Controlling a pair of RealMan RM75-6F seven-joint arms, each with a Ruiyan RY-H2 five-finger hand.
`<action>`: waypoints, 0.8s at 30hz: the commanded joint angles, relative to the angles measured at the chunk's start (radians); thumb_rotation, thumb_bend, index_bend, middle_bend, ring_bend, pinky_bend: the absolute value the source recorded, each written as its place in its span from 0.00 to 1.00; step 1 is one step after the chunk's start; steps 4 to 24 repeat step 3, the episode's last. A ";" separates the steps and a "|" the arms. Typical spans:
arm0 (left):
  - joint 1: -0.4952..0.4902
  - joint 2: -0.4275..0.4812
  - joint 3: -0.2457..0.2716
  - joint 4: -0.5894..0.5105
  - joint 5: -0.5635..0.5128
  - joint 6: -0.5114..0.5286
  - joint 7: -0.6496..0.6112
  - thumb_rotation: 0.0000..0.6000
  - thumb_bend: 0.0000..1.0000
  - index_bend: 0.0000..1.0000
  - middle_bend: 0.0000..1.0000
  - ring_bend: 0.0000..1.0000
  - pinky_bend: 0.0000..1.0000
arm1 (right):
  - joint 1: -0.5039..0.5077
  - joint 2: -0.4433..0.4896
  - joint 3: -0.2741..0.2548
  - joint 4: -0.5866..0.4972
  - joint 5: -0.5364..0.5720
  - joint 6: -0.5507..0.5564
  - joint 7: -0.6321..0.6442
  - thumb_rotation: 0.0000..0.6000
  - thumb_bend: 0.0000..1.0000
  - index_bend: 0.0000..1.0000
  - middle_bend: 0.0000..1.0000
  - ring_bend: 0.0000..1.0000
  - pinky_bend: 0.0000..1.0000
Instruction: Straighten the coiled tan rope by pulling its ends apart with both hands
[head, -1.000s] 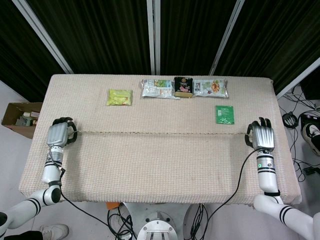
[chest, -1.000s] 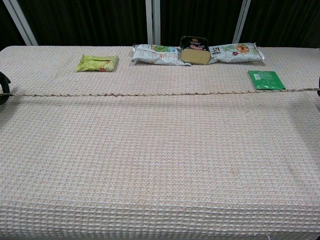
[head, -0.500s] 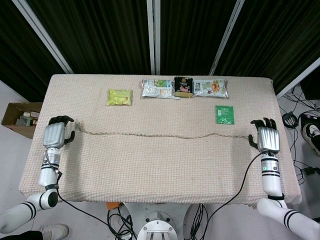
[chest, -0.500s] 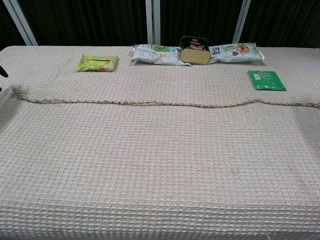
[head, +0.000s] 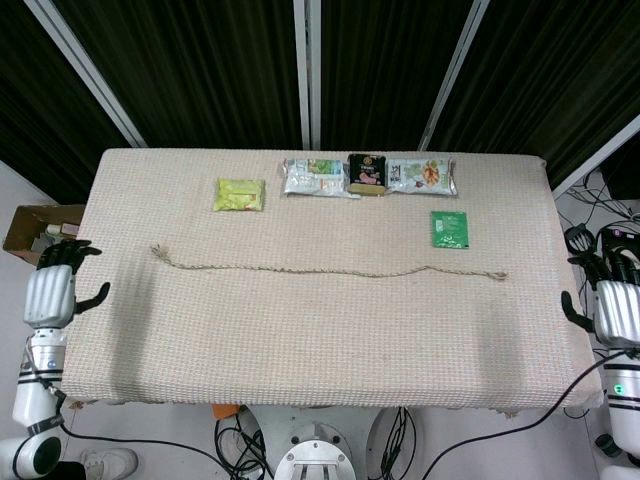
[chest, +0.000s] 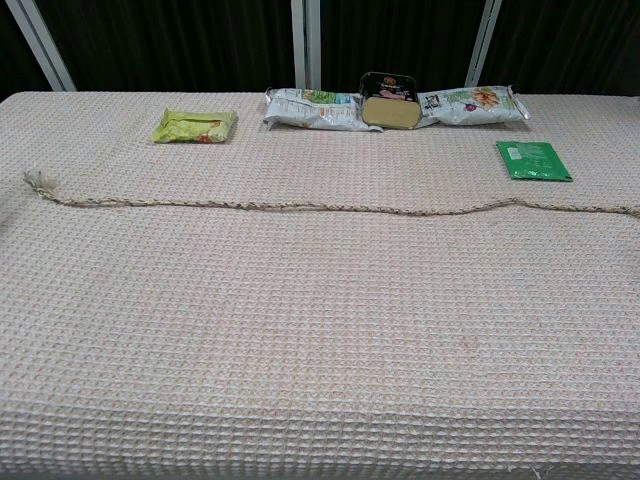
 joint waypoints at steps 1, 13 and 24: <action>0.122 0.100 0.070 -0.137 0.085 0.149 0.026 1.00 0.27 0.31 0.20 0.13 0.13 | -0.066 0.032 -0.040 -0.034 -0.065 0.078 0.056 1.00 0.36 0.27 0.24 0.06 0.12; 0.148 0.115 0.092 -0.168 0.109 0.182 0.054 1.00 0.27 0.31 0.20 0.13 0.13 | -0.080 0.032 -0.049 -0.039 -0.084 0.096 0.053 1.00 0.37 0.27 0.24 0.06 0.12; 0.148 0.115 0.092 -0.168 0.109 0.182 0.054 1.00 0.27 0.31 0.20 0.13 0.13 | -0.080 0.032 -0.049 -0.039 -0.084 0.096 0.053 1.00 0.37 0.27 0.24 0.06 0.12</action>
